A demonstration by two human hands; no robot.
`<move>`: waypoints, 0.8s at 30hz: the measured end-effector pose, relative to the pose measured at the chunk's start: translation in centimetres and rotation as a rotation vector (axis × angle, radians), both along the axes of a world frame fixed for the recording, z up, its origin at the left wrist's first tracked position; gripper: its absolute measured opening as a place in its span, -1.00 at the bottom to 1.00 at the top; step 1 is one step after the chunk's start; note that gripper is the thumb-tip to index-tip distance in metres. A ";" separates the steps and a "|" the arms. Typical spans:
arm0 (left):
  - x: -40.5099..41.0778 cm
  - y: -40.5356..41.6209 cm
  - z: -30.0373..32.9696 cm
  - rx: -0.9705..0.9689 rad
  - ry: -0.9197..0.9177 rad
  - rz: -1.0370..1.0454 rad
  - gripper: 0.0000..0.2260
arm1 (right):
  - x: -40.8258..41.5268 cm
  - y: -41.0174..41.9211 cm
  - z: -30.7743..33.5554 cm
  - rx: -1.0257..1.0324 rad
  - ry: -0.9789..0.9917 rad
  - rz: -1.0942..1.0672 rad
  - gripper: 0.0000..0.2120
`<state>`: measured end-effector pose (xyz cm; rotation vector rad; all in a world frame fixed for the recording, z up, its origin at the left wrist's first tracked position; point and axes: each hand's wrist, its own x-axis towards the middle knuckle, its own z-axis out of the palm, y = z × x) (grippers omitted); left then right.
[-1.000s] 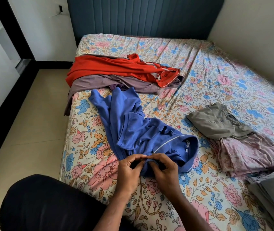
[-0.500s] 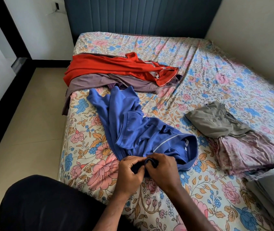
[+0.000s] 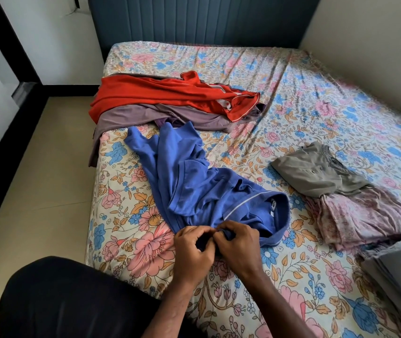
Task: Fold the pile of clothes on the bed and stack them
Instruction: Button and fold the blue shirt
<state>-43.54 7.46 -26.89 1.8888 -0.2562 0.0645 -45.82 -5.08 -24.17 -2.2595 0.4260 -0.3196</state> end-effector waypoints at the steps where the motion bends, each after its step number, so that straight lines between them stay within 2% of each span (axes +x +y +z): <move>1: 0.0 -0.1 0.0 0.003 -0.014 0.009 -0.78 | -0.2 -0.2 0.0 0.048 -0.010 0.007 -0.90; 9: -0.1 -0.4 0.1 0.041 -0.052 0.097 -0.79 | -0.7 -1.5 0.1 0.176 -0.042 0.103 -0.81; 12: -0.2 -0.7 0.6 0.038 -0.052 0.132 -0.94 | -1.0 -1.1 -0.2 0.235 -0.066 0.080 -0.82; 17: -0.2 -1.1 0.4 0.077 -0.030 0.133 -0.89 | -1.2 -0.5 -0.1 0.358 -0.089 0.035 -0.79; 24: 0.1 -0.9 1.0 -0.041 0.141 0.114 -0.88 | -0.7 -0.5 0.1 0.432 -0.046 0.021 -0.81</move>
